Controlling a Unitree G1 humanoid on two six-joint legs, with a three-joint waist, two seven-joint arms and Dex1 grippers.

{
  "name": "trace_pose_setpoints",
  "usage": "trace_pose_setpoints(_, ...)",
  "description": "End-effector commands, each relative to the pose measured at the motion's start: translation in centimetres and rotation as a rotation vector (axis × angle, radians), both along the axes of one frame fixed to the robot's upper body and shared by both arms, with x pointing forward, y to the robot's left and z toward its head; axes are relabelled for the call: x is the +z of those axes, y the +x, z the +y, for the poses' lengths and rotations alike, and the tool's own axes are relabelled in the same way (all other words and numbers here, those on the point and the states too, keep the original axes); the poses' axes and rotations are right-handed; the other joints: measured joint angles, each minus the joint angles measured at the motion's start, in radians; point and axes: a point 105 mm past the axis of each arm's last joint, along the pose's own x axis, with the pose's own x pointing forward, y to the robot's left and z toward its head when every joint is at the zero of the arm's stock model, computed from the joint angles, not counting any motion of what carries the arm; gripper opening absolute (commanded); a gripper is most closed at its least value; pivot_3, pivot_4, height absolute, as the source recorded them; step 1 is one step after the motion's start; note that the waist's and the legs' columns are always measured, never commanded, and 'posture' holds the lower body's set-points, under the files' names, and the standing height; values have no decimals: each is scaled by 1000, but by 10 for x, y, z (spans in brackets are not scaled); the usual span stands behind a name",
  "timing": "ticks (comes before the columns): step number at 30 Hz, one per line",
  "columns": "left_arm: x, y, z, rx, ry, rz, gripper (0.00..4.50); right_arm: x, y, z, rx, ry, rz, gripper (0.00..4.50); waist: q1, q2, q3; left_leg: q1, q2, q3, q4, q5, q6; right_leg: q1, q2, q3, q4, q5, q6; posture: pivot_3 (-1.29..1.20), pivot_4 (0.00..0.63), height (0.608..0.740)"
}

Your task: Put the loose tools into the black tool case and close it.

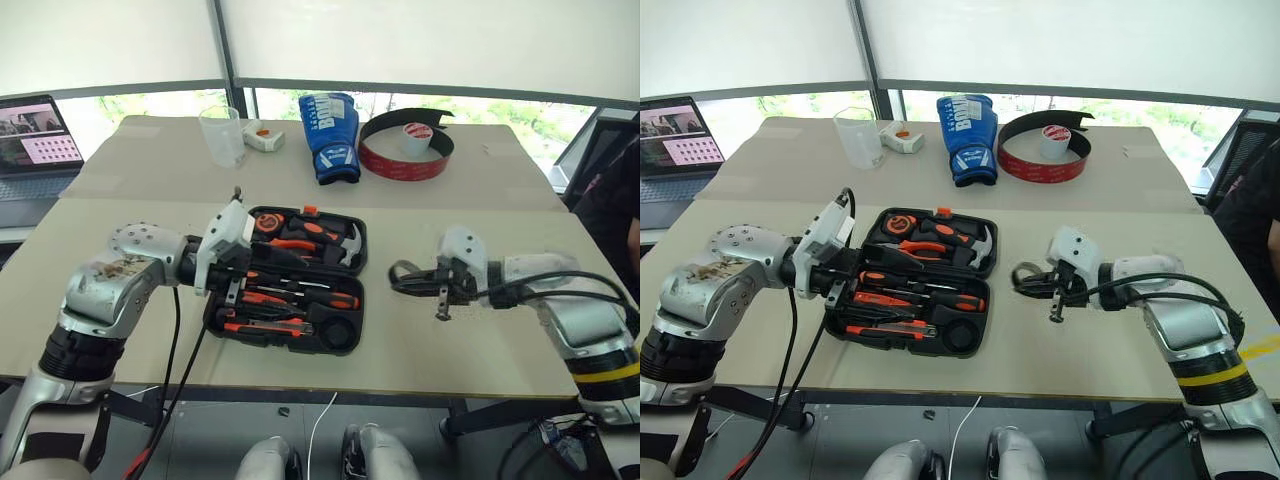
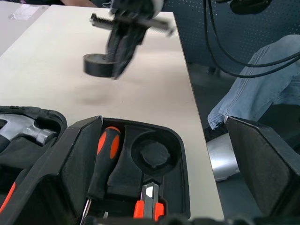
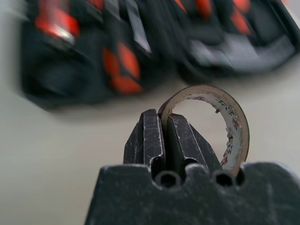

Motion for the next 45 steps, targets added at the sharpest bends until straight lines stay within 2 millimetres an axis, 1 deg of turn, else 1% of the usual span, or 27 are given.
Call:
trace_pose_setpoints(1,-2,-1,9,6,39,-33,4500,-1,-30,31,179,-29,-4,107,1,0,0,0,0,0,0,0,0,0,0,0,0,0,0,0,150,727)
trace_pose_setpoints(3,-7,-4,16,8,75,-36,4500,-7,-35,41,216,-41,-6,107,2,0,0,0,0,0,0,0,0,0,0,0,0,0,0,0,150,727)
trace_pose_setpoints(5,-11,-6,22,6,104,-38,4500,-12,-35,47,225,-48,-6,107,1,0,0,0,0,0,0,0,0,0,0,0,-1,0,0,0,150,727)
trace_pose_setpoints(9,-16,-10,37,25,163,-38,4500,-28,-25,58,240,-88,-12,107,-1,0,0,-1,0,0,0,0,0,-1,-1,0,0,0,0,0,150,727)
trace_pose_setpoints(17,-18,-14,38,38,161,-33,4500,-39,-27,69,272,-107,-1,107,3,0,0,-2,0,0,0,0,0,-2,-1,-1,-1,-1,-1,0,150,727)
trace_pose_setpoints(21,-18,-14,37,45,155,-31,4500,-55,-25,63,265,-184,30,107,2,0,0,-2,0,0,0,0,0,-2,-1,-1,-1,-1,-1,0,150,727)
trace_pose_setpoints(24,-18,-14,37,50,151,-30,4500,-56,-29,62,280,-184,54,1142,2,0,0,-2,0,0,0,0,0,-2,-1,-1,0,-1,-1,0,150,727)
trace_pose_setpoints(25,-18,-13,38,52,150,-30,4500,-54,-30,63,285,-174,62,1406,2,0,0,-2,0,0,0,0,0,-2,-1,-1,0,-1,-1,0,150,727)
trace_pose_setpoints(27,-19,-12,38,55,148,-29,4500,-51,-31,65,284,-160,56,2081,2,0,0,-2,0,0,0,0,0,-2,-1,-1,0,-1,-1,0,150,727)
trace_pose_setpoints(28,-20,-12,38,57,146,-26,4500,-47,-30,65,273,-144,51,2516,2,0,0,-2,0,0,0,0,0,-2,-1,-1,-1,-1,-1,0,150,727)
trace_pose_setpoints(30,-21,-11,37,59,143,-23,4500,-40,-28,66,256,-115,44,3094,2,0,0,-2,0,0,0,0,0,-2,-1,-1,-1,-1,-1,0,150,727)
trace_pose_setpoints(31,-21,-11,36,60,141,-22,4500,-37,-27,64,253,-110,41,3297,2,0,0,-2,0,0,0,0,0,-2,-1,-1,0,-1,-1,0,150,727)
trace_pose_setpoints(34,-20,-5,40,108,134,-31,4500,-25,-26,58,225,-80,23,3297,2,0,0,-2,0,0,0,0,0,-2,-1,-1,-1,-1,-1,0,150,727)
trace_pose_setpoints(36,-18,6,51,201,117,-50,4500,-12,-21,48,169,-30,23,3297,2,0,0,-2,0,0,0,0,0,-2,-1,-1,-1,-1,-1,0,150,727)
trace_pose_setpoints(37,-14,13,56,264,75,-63,4500,-6,-18,42,130,-5,22,3297,2,0,0,-2,0,0,0,0,0,-2,-1,-1,-1,-1,-1,0,150,727)
trace_pose_setpoints(39,-6,23,65,366,-9,-76,4500,0,-14,33,73,30,17,3297,3,0,0,-2,0,-1,-1,0,0,-2,-1,-1,-1,-1,-1,0,150,727)
trace_pose_setpoints(40,-6,30,76,453,-42,-69,4500,2,-9,26,27,46,2,3297,3,0,0,-2,0,-1,-1,0,0,-2,-1,-1,-1,-1,-1,0,150,727)
trace_pose_setpoints(41,-9,36,91,542,-55,-57,3973,1,-3,18,-28,53,-11,2289,3,0,0,-2,0,-1,-1,0,0,-2,-1,-1,-1,-1,-1,0,150,727)
trace_pose_setpoints(42,-14,39,105,616,-54,-51,3726,1,2,11,-75,58,-20,2077,2,0,0,-2,0,-1,-1,0,0,-2,-1,-1,-1,-1,-1,0,150,727)
trace_pose_setpoints(43,-20,41,120,687,-35,-50,3359,-1,8,3,-123,61,-31,1761,0,0,0,-1,0,-1,-2,0,0,-1,-1,-1,-1,0,-1,0,150,727)
trace_pose_setpoints(45,-30,43,143,780,12,-66,2605,-7,14,-6,-180,64,-43,1117,-4,0,0,0,0,0,-3,0,0,-2,-1,-1,-1,0,-1,0,150,727)
